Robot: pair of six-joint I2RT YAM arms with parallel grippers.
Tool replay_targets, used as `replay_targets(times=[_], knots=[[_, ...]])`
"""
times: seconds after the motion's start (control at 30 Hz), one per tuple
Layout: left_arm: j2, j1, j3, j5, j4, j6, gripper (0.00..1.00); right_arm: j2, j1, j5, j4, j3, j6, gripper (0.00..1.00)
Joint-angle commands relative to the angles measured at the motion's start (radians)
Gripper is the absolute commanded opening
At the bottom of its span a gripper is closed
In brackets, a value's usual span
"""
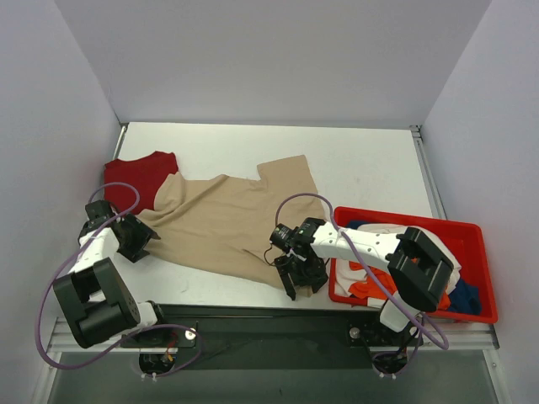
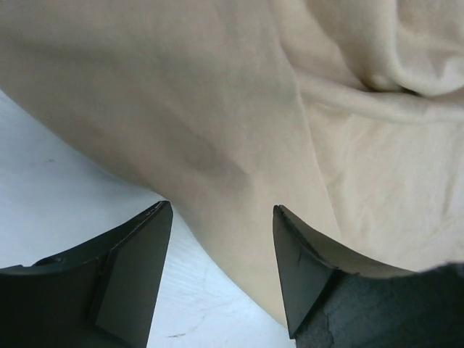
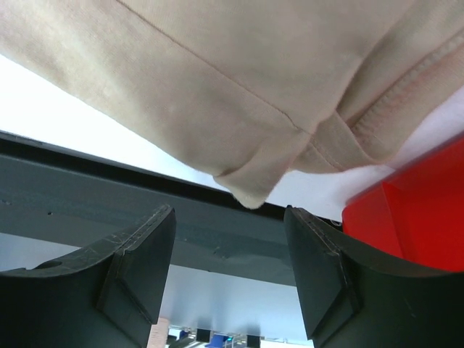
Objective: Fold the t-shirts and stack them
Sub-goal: Fold the flattened tshirt in 1/3 of the way
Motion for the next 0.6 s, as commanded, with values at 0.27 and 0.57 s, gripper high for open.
replay_targets(times=[0.27, 0.57], knots=[[-0.027, -0.077, 0.020, 0.058, 0.053, -0.070, 0.68, 0.057, 0.012, 0.013, -0.005, 0.010, 0.008, 0.61], [0.124, -0.091, -0.054, 0.054, 0.251, -0.104, 0.68, 0.077, 0.012, 0.050, -0.007, 0.021, 0.012, 0.57]])
